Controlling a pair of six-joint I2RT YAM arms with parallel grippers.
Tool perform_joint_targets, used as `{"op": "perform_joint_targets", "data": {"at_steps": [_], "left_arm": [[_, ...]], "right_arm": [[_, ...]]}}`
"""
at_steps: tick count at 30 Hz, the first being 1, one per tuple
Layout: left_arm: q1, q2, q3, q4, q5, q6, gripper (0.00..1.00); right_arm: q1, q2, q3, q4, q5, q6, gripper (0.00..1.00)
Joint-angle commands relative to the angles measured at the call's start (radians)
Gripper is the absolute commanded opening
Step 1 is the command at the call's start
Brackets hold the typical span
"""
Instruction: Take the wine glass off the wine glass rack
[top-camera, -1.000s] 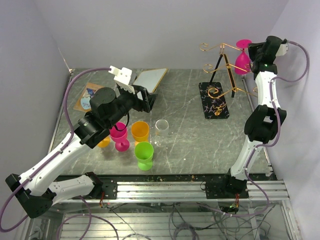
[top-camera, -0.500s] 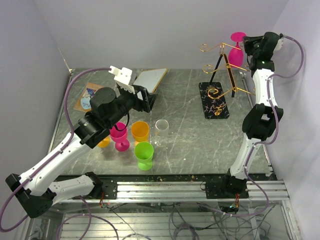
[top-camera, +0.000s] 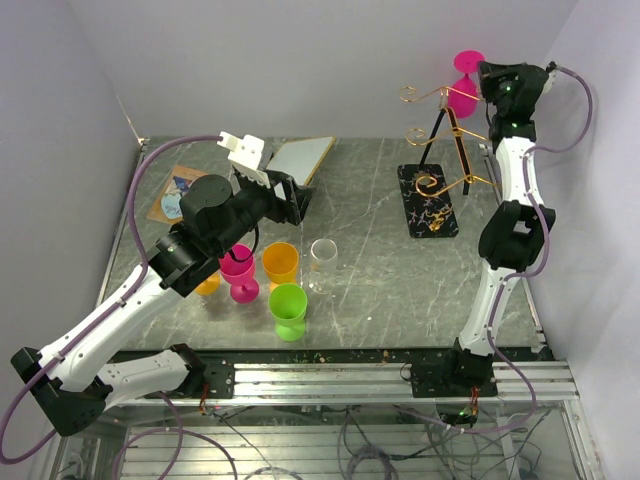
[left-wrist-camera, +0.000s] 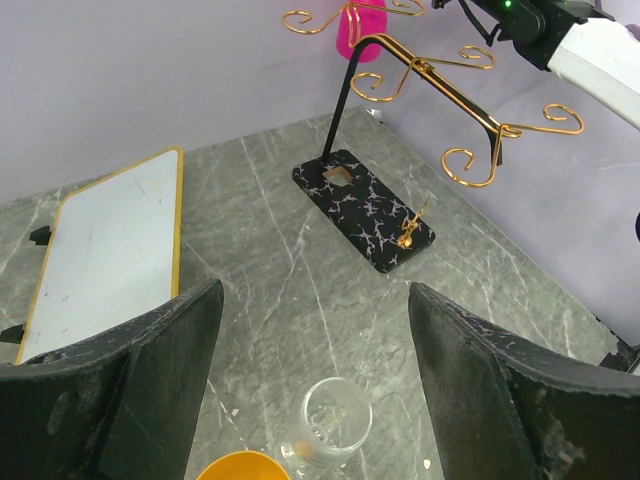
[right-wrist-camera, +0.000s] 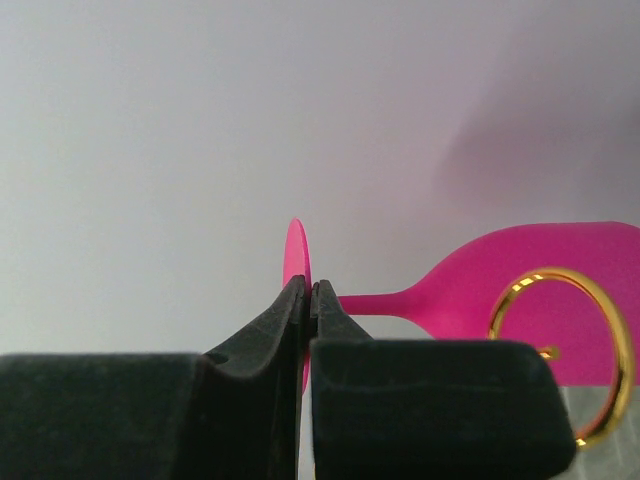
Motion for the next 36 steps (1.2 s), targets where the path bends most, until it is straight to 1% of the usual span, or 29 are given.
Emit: {"op": "perform_joint_targets", "data": {"at_steps": [1, 7, 12, 16, 20, 25, 30, 33, 36], "left_arm": [[-0.007, 0.003, 0.006, 0.038, 0.001, 0.011, 0.85], [-0.008, 0.005, 0.006, 0.039, 0.000, 0.012, 0.85], [-0.007, 0.014, 0.005, 0.040, 0.006, 0.009, 0.85], [-0.008, 0.021, 0.005, 0.041, 0.006, 0.009, 0.85], [-0.007, 0.026, 0.007, 0.037, 0.007, 0.010, 0.85], [-0.008, 0.022, 0.008, 0.037, 0.004, 0.010, 0.85], [-0.007, 0.015, 0.009, 0.035, 0.000, 0.012, 0.85], [-0.006, 0.009, 0.010, 0.034, -0.001, 0.012, 0.85], [-0.006, 0.015, 0.010, 0.033, -0.005, 0.015, 0.85]], "right_arm": [[0.005, 0.020, 0.064, 0.155, -0.019, 0.017, 0.00], [0.015, 0.013, 0.096, 0.287, -0.100, 0.011, 0.00], [0.029, -0.085, 0.020, 0.391, -0.187, -0.013, 0.00], [0.056, -0.228, -0.115, 0.505, -0.289, -0.049, 0.00], [0.106, -0.383, -0.263, 0.556, -0.374, -0.078, 0.00], [0.202, -0.562, -0.484, 0.593, -0.447, -0.111, 0.00], [0.280, -0.755, -0.735, 0.646, -0.455, -0.108, 0.00], [0.332, -0.859, -0.850, 0.635, -0.446, -0.100, 0.00], [0.354, -0.938, -0.945, 0.621, -0.456, -0.069, 0.00]]}}
